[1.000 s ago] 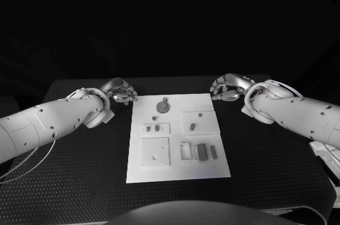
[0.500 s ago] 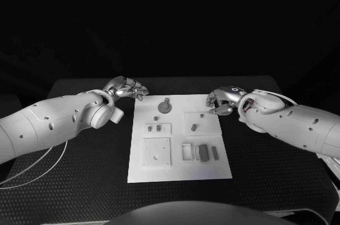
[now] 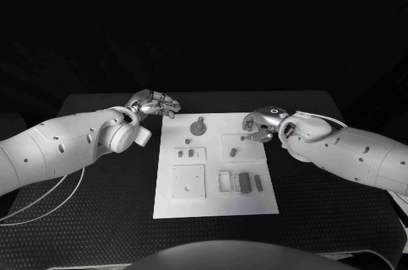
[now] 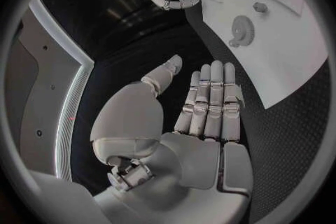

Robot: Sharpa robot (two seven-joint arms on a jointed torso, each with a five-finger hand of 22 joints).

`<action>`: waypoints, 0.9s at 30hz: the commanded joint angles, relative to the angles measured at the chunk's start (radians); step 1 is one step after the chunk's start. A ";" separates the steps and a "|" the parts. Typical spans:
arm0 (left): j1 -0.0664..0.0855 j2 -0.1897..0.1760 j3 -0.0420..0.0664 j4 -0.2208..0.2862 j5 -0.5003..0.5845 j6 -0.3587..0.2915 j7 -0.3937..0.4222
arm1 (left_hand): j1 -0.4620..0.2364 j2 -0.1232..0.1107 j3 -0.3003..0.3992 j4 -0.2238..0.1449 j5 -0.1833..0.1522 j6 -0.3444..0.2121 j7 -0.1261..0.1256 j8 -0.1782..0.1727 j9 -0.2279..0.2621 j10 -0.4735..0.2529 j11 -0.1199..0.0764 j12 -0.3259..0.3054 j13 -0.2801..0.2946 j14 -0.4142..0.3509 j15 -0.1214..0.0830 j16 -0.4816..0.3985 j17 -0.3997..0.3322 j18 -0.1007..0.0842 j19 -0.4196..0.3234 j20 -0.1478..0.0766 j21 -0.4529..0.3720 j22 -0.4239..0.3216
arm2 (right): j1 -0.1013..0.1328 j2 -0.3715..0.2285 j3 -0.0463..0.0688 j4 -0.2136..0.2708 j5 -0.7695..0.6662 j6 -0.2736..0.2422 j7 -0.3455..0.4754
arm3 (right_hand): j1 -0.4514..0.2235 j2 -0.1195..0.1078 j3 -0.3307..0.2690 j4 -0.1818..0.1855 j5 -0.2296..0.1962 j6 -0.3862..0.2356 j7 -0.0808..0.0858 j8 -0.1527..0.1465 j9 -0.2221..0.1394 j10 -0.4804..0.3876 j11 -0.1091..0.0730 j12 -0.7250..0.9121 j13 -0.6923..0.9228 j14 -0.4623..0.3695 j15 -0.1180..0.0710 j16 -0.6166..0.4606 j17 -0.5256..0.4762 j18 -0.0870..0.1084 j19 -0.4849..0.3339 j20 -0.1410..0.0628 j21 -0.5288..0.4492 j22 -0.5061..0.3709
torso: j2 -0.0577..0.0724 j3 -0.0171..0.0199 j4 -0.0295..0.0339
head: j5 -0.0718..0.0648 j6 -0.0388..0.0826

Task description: Assemble the parts on the task board

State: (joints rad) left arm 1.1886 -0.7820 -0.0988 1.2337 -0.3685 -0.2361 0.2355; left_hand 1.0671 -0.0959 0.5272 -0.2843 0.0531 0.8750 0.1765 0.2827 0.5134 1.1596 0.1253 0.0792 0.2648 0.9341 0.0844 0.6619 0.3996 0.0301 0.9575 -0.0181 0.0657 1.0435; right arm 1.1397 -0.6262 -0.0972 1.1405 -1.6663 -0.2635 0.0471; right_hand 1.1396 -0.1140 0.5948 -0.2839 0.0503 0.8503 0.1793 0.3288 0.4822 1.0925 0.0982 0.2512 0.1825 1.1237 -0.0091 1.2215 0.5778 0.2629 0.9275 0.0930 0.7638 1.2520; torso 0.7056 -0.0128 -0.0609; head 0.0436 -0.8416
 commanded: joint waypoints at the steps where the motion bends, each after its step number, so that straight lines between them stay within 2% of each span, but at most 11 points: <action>1: 0.003 0.002 0.001 0.007 0.029 0.003 0.013 | 0.000 0.004 -0.007 0.001 0.000 -0.006 0.000 0.004 -0.001 -0.004 0.002 -0.005 -0.001 0.004 0.002 -0.005 0.002 -0.003 -0.004 0.005 -0.001 -0.003 | -0.005 0.003 -0.003 0.001 -0.031 0.018 -0.020 | -0.001 -0.011 -0.006 -0.001 0.000 -0.005 0.001 -0.005 -0.001 0.004 0.007 -0.006 -0.001 -0.005 0.002 -0.004 0.002 -0.001 0.003 0.003 -0.005 0.001 | 0.000 -0.0001 0.0021 | 0.000 -0.002; 7: 0.005 0.002 0.001 0.009 0.030 0.000 0.010 | 0.000 0.002 -0.009 0.002 0.000 -0.009 0.002 0.004 -0.002 -0.006 0.003 -0.006 -0.003 0.003 0.003 -0.013 0.007 -0.002 -0.006 0.006 -0.001 -0.008 | -0.012 0.012 -0.008 0.000 -0.032 0.022 -0.017 | -0.001 -0.010 -0.006 -0.002 0.000 -0.004 0.001 -0.004 -0.002 0.007 0.007 -0.008 -0.001 -0.006 0.002 -0.004 0.003 -0.001 0.002 0.004 -0.006 0.002 | 0.000 0.0000 0.0003 | 0.005 -0.006; 10: 0.006 0.003 0.001 0.008 0.031 -0.006 0.005 | 0.000 0.002 -0.009 0.002 0.000 -0.008 0.002 0.004 -0.002 -0.006 0.003 -0.006 -0.003 0.003 0.004 -0.015 0.008 -0.002 -0.007 0.007 -0.001 -0.010 | -0.014 0.015 -0.009 0.002 -0.032 0.026 -0.014 | -0.001 -0.008 -0.005 -0.002 0.000 -0.001 0.000 -0.003 -0.001 0.015 0.005 -0.010 -0.001 -0.006 0.001 -0.005 0.004 -0.001 0.002 0.004 -0.007 0.003 | 0.000 -0.0002 0.0015 | 0.006 -0.008; 19: 0.006 0.006 0.002 0.007 0.031 -0.006 0.002 | 0.002 0.003 -0.009 0.002 0.000 -0.007 0.001 0.006 -0.002 -0.003 0.002 -0.004 -0.003 0.004 0.004 -0.019 0.012 -0.002 -0.007 0.007 0.000 -0.013 | -0.020 0.030 -0.009 -0.006 -0.033 0.025 -0.012 | -0.001 0.002 -0.006 -0.002 0.000 0.018 -0.010 0.005 0.003 0.053 -0.007 -0.004 0.012 -0.005 -0.011 -0.006 0.009 -0.001 0.004 0.005 -0.010 0.007 | 0.000 -0.0002 0.0009 | 0.010 -0.011; 21: 0.006 0.007 0.002 0.007 0.031 -0.006 0.002 | 0.001 0.003 -0.009 0.003 0.000 -0.007 0.001 0.006 -0.002 -0.002 0.002 -0.004 -0.002 0.004 0.004 -0.019 0.013 -0.002 -0.007 0.007 0.000 -0.014 | -0.021 0.034 -0.009 -0.009 -0.035 0.025 -0.012 | 0.000 0.009 -0.005 -0.002 0.000 0.021 -0.012 0.007 0.004 0.057 -0.008 -0.005 0.014 -0.004 -0.012 -0.007 0.010 -0.001 0.005 0.004 -0.011 0.008 | 0.000 -0.0002 0.0009 | 0.011 -0.010; 24: 0.007 0.007 0.002 0.009 0.031 -0.004 0.000 | 0.001 0.003 -0.009 0.003 0.000 -0.007 0.001 0.006 -0.002 -0.002 0.001 -0.003 -0.002 0.005 0.004 -0.020 0.014 -0.002 -0.006 0.007 0.000 -0.014 | -0.024 0.038 -0.010 -0.011 -0.038 0.028 -0.011 | 0.010 0.032 0.006 -0.003 0.000 0.038 -0.019 0.015 0.007 0.073 -0.014 -0.003 0.021 -0.001 -0.017 -0.008 0.012 -0.001 0.007 0.003 -0.012 0.010 | 0.000 0.0000 0.0012 | 0.012 -0.012; 27: 0.007 0.008 0.002 0.008 0.031 -0.003 -0.001 | 0.001 0.003 -0.010 0.003 0.000 -0.007 0.001 0.006 -0.002 -0.002 0.001 -0.003 -0.002 0.006 0.004 -0.020 0.015 -0.001 -0.006 0.007 0.000 -0.015 | -0.028 0.041 -0.010 -0.010 -0.047 0.028 -0.012 | 0.024 0.037 0.050 0.005 0.000 0.058 -0.027 0.021 0.010 0.091 -0.019 -0.004 0.030 0.005 -0.022 -0.010 0.014 -0.001 0.013 0.003 -0.015 0.011 | 0.001 0.0003 0.0006 | 0.013 -0.014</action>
State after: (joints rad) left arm 1.1935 -0.7766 -0.0984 1.2393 -0.3457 -0.2397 0.2311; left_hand 1.0671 -0.0959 0.5246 -0.2815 0.0531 0.8750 0.1765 0.2826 0.5122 1.1596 0.1252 0.0793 0.2636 0.9340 0.0844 0.6463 0.4132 0.0300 0.9540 -0.0144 0.0659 1.0301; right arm 1.1199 -0.5876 -0.1040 1.1294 -1.6894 -0.2559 0.0347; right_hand 1.1597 -0.0802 0.6387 -0.2800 0.0503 0.9037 0.1519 0.3457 0.4916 1.1786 0.0766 0.2481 0.2125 1.1277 -0.0252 1.2176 0.5909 0.2636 0.9338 0.0972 0.7526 1.2627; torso 0.7057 -0.0128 -0.0598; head 0.0556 -0.8539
